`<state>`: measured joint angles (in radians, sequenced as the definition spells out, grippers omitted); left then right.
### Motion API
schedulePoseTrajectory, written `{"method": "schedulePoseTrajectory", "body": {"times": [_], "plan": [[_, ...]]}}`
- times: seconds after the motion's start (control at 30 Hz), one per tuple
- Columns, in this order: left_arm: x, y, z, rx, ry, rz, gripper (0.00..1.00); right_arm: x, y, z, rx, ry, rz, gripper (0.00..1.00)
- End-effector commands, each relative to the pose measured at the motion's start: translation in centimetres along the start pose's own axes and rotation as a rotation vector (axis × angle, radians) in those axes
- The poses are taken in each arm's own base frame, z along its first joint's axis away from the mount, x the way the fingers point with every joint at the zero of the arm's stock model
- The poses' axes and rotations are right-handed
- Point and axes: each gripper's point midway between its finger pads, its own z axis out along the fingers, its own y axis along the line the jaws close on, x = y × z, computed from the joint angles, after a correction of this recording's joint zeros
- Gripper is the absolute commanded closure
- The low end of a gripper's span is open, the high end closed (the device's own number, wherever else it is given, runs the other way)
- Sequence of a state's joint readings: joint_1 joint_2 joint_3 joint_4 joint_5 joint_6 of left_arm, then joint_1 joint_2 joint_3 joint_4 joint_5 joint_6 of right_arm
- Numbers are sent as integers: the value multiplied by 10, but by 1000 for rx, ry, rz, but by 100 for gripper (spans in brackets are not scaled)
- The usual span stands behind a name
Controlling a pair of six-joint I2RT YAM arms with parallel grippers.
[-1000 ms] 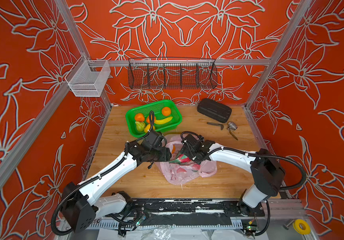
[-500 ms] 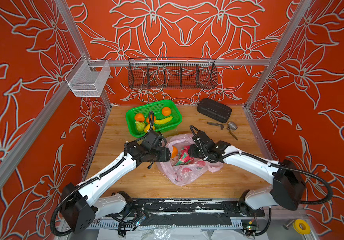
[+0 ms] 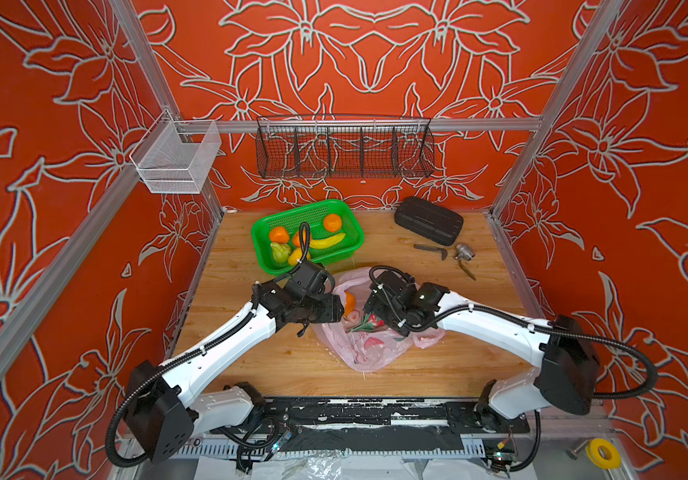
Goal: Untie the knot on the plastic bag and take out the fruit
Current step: 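Grasp the dragon fruit inside the bag with the right gripper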
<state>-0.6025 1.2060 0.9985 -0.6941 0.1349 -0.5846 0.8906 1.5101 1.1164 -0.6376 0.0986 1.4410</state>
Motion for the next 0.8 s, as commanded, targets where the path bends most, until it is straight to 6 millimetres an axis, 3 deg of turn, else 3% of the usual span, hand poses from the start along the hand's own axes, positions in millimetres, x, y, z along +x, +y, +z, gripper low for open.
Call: {"method": "schedulePoseTrajectory", "body": {"times": [0.0,0.17,0.3,0.6,0.77], "plan": [[1,0,1,-4,1,3,31,-6,-15,9,107,-53,264,3],[3,3,-3,-14,-3,27,30,-30,-18,13,188,-196,224,3],[4,5,-5,-16,-9,33,30,-40,-15,26,198,-211,179,3],[9,9,-5,-18,-10,31,30,-32,-7,70,120,-180,-3,3],[12,11,-5,-22,-8,30,30,-29,-23,79,182,-166,-29,7]]}}
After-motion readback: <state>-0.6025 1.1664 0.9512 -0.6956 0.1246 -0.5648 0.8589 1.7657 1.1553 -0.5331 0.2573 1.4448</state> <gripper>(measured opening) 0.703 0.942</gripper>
